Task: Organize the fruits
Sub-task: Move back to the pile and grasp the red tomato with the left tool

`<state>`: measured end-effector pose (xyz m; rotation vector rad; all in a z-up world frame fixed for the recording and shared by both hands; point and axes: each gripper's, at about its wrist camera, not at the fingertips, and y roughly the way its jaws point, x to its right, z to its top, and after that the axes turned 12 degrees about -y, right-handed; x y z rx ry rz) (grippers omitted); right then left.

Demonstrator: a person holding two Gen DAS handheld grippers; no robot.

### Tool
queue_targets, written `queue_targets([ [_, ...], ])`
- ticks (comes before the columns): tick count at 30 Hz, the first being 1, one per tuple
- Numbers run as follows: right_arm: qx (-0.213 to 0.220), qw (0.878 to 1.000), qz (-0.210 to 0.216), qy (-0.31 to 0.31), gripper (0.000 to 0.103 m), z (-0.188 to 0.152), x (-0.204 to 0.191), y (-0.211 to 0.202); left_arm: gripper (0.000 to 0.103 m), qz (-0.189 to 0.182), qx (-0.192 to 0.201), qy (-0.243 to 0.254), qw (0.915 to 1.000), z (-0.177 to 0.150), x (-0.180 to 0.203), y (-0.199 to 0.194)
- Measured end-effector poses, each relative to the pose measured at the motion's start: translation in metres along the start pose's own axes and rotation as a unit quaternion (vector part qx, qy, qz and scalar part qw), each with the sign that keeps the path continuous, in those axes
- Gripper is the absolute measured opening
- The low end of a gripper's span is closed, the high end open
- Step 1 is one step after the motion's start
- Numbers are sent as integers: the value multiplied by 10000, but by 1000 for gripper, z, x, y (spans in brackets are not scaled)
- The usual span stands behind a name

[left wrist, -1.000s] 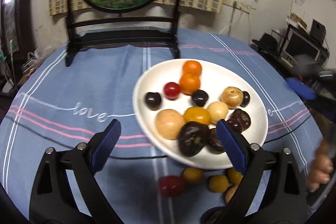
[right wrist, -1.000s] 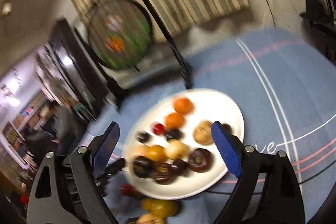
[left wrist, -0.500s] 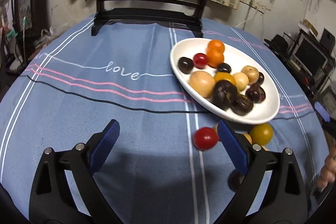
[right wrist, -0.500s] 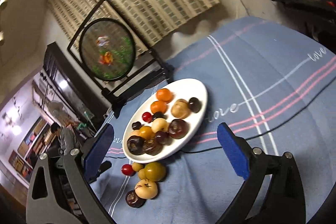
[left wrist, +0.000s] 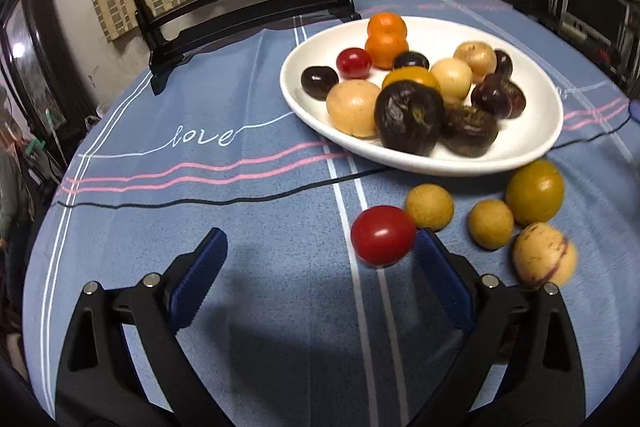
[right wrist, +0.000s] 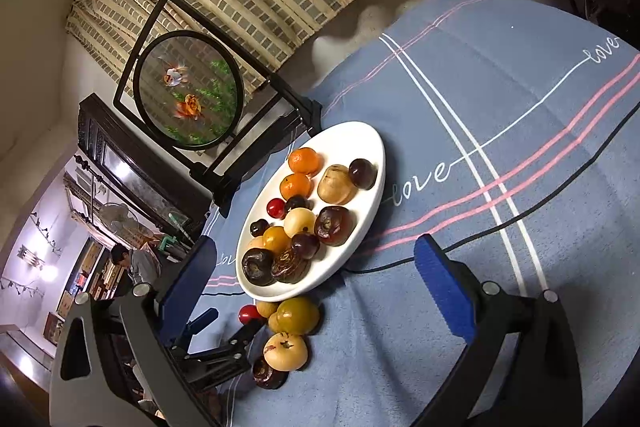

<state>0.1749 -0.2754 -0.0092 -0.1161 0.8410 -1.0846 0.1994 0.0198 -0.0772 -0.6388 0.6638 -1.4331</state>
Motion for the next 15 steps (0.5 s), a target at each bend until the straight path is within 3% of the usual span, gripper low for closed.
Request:
queue_targets([
  [3, -52, 10000, -11, 79, 100, -1, 4, 2, 100, 281, 217, 51, 9994, 4, -8, -2],
  [6, -108, 9998, 17, 187, 100, -1, 7, 4, 101, 542, 507, -420, 9964, 12, -35, -9],
  [9, -120, 9996, 69, 250, 100, -1, 8, 4, 101, 122, 440, -769, 9960, 13, -49, -11],
  [15, -150, 9995, 103, 272, 100, -2, 7, 4, 101, -74, 364, -365, 9986, 9, -30, -6],
])
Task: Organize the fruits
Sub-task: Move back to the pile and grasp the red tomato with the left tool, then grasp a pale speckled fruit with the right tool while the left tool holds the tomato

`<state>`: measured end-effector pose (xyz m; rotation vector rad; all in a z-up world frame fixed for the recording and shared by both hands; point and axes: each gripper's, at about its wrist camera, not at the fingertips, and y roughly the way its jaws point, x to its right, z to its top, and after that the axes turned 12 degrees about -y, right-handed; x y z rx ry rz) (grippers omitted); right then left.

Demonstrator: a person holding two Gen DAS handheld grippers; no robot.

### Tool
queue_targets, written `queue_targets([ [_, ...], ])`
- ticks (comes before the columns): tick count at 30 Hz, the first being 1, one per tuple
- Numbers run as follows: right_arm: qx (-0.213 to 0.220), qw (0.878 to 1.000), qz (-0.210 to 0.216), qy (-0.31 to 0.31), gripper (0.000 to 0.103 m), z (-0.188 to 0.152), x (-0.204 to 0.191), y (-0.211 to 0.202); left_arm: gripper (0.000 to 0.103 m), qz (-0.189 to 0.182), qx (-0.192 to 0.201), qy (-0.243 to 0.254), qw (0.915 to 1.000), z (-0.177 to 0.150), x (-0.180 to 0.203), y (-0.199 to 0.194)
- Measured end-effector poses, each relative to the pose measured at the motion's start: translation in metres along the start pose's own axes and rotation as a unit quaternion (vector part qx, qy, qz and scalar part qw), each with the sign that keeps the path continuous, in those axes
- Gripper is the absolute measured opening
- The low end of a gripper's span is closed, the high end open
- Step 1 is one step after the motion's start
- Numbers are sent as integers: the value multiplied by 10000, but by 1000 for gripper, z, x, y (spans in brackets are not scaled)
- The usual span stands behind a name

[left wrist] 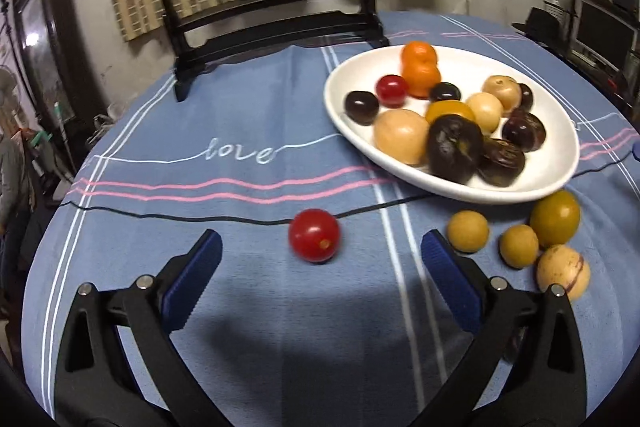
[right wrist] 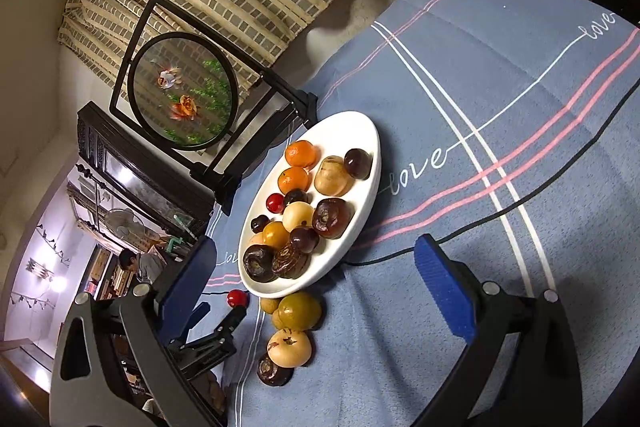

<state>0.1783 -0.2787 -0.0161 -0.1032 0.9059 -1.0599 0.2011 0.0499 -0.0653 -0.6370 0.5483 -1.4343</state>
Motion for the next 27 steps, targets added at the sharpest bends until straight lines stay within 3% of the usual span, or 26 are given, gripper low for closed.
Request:
queue_targets([
  [4, -46, 10000, 5, 43, 100, 0, 1, 1, 99, -163, -126, -233, 9995, 2, -9, 4],
  [11, -97, 9999, 51, 54, 100, -1, 0, 2, 72, -327, -400, -396, 9979, 2, -12, 13],
  [20, -226, 9997, 47, 6, 100, -2, -3, 6, 72, -444, -565, -562, 9958, 7, -14, 24],
  [21, -230, 9997, 44, -4, 100, -2, -3, 6, 69, -477, -564, -552, 9957, 7, -13, 24],
  [23, -235, 9997, 31, -18, 100, -2, -3, 7, 48, -510, -621, -545, 9953, 7, -12, 26],
  [27, -274, 9996, 19, -50, 100, -3, -4, 9, 39, -575, -710, -661, 9936, 7, -16, 29],
])
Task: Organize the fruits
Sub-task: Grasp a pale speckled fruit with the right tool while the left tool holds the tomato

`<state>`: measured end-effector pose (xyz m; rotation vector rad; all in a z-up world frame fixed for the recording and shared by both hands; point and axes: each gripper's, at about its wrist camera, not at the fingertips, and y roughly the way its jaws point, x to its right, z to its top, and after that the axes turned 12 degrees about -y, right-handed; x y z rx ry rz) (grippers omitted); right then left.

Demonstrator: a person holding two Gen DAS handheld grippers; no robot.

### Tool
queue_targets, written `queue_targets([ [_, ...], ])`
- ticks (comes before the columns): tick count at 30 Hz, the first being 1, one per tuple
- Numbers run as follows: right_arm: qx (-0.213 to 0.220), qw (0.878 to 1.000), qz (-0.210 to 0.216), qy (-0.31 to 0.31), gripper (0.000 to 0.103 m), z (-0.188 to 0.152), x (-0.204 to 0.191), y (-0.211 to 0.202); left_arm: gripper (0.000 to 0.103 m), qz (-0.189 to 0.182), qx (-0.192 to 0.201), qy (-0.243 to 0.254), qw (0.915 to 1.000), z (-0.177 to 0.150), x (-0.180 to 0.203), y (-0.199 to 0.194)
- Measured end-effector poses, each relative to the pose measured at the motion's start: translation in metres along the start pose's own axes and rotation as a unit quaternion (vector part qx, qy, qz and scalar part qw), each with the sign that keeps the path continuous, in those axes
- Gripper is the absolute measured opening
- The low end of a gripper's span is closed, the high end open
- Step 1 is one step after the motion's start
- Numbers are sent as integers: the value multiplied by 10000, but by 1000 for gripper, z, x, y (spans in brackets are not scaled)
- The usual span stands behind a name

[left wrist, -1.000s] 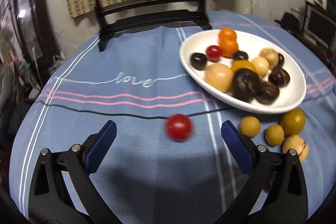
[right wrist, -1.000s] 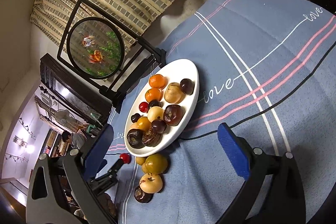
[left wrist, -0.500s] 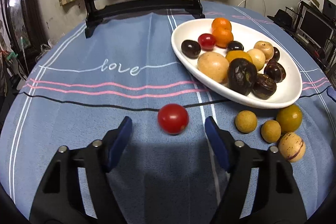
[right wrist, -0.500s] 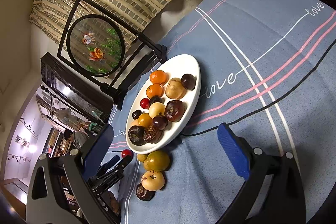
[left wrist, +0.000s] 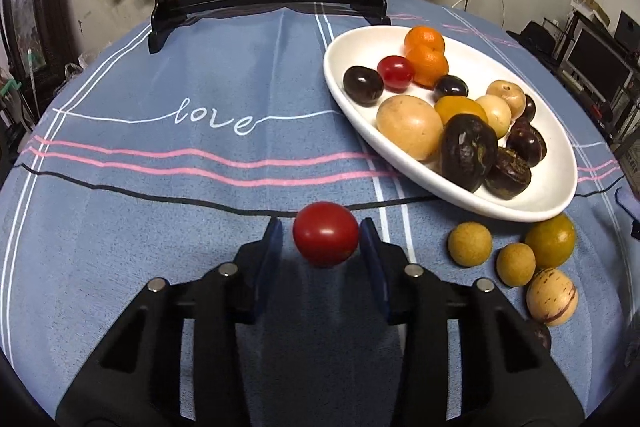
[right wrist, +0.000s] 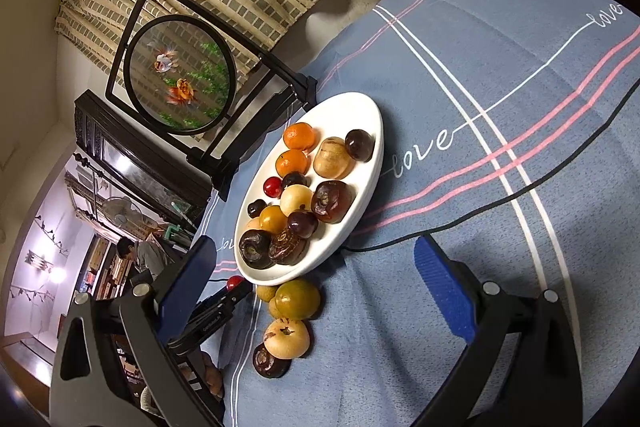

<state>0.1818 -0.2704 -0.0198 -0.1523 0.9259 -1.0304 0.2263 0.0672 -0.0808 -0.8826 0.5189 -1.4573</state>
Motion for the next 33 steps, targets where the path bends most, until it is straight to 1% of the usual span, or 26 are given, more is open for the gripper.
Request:
queue_targets([
  [1, -13, 10000, 10, -15, 100, 0, -1, 0, 38, -11, 0, -20, 10000, 0, 0, 0],
  [2, -32, 10000, 26, -54, 100, 0, -2, 1, 31, -43, -2, -37, 10000, 0, -1, 0],
  [3, -49, 9999, 29, -105, 100, 0, -4, 2, 31, -106, -5, -56, 9999, 1, -1, 0],
  [7, -143, 9988, -4, -470, 100, -3, -15, 5, 31, -76, 113, -40, 9999, 0, 0, -4],
  [9, -237, 9964, -34, -814, 100, -7, -26, 8, 31, -26, 147, -39, 9999, 1, -1, -5],
  [11, -366, 9919, -70, -1217, 99, -14, -40, 11, 31, -5, 99, -105, 9999, 1, -4, -3],
  [13, -533, 9865, -25, -1546, 94, -23, -52, 15, 31, -44, 43, -190, 9998, 2, -7, -1],
  [15, -822, 9799, 63, -1815, 83, -36, -62, 23, 31, -52, 34, -200, 9998, 2, -7, -1],
  [17, -1085, 9741, 185, -1973, 76, -48, -69, 31, 31, -39, 33, -189, 9998, 2, -8, -1],
  [19, -1274, 9713, 342, -1978, 70, -56, -73, 38, 31, -39, 28, -191, 9998, 1, -8, -1],
  [21, -1485, 9696, 622, -1844, 63, -62, -74, 46, 31, -24, 27, -178, 9998, 1, -8, -1],
  [22, -1557, 9687, 727, -1789, 63, -65, -75, 49, 31, -8, 27, -163, 9999, 1, -7, 0],
  [24, -1551, 9679, 833, -1796, 61, -67, -77, 49, 31, 2, 27, -152, 9999, 1, -7, 0],
  [26, -1574, 9686, 948, -1675, 55, -69, -76, 49, 32, 2, 24, -149, 9999, 1, -7, 0],
  [27, -1571, 9694, 964, -1624, 52, -69, -75, 50, 32, 6, 21, -143, 9999, 1, -6, 0],
  [31, -1497, 9713, 913, -1610, 51, -68, -78, 49, 32, 34, 18, -109, 9999, 1, -5, 0],
  [33, -1418, 9741, 729, -1606, 51, -65, -76, 50, 32, 31, 18, -110, 9999, 0, -5, 0],
])
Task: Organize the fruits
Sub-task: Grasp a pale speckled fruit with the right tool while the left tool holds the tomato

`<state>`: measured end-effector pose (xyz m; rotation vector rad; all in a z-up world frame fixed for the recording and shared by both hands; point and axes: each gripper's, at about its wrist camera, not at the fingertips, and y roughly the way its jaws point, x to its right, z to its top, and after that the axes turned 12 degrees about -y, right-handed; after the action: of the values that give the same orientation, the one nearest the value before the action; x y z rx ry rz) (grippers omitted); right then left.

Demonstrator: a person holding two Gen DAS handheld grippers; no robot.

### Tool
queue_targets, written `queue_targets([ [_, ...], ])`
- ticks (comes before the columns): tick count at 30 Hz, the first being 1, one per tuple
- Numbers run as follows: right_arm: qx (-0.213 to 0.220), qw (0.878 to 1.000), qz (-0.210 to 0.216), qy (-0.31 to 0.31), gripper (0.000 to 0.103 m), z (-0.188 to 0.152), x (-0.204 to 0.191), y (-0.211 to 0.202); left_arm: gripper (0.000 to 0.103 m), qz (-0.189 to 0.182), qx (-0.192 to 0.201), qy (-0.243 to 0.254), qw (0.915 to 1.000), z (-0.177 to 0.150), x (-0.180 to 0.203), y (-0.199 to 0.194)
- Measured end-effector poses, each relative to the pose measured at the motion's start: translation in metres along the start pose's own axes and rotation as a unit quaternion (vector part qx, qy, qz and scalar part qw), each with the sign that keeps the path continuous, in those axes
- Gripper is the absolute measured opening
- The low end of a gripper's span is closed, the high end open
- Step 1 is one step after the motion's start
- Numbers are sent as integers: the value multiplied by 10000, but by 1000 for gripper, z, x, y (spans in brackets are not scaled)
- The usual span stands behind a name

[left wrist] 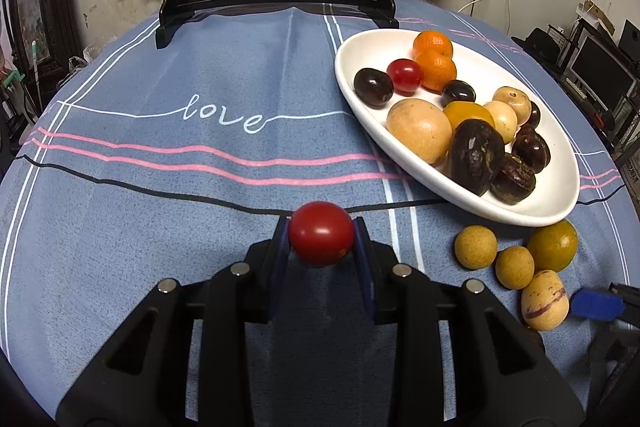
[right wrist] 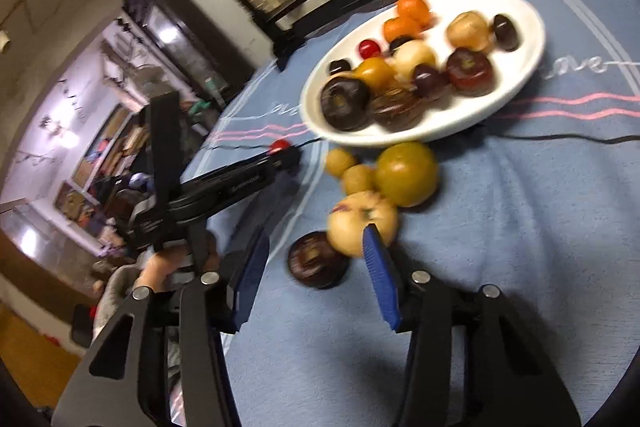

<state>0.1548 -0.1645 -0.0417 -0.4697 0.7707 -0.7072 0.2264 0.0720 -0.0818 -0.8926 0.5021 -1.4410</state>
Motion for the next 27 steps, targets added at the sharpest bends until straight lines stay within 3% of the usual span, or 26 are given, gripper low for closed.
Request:
queue_targets([
  [13, -353, 9983, -408, 235, 51, 2, 9, 28, 32, 105, -2, 92, 9999, 0, 3, 1],
  [16, -323, 9979, -561, 79, 44, 4, 6, 30, 32, 94, -5, 84, 9999, 0, 3, 1],
  [24, -207, 9985, -501, 74, 41, -1, 10, 22, 31, -271, -15, -10, 9996, 0, 0, -2],
  [27, -87, 9989, -450, 42, 41, 0, 8, 18, 31, -333, 152, 55, 9993, -2, 4, -10],
])
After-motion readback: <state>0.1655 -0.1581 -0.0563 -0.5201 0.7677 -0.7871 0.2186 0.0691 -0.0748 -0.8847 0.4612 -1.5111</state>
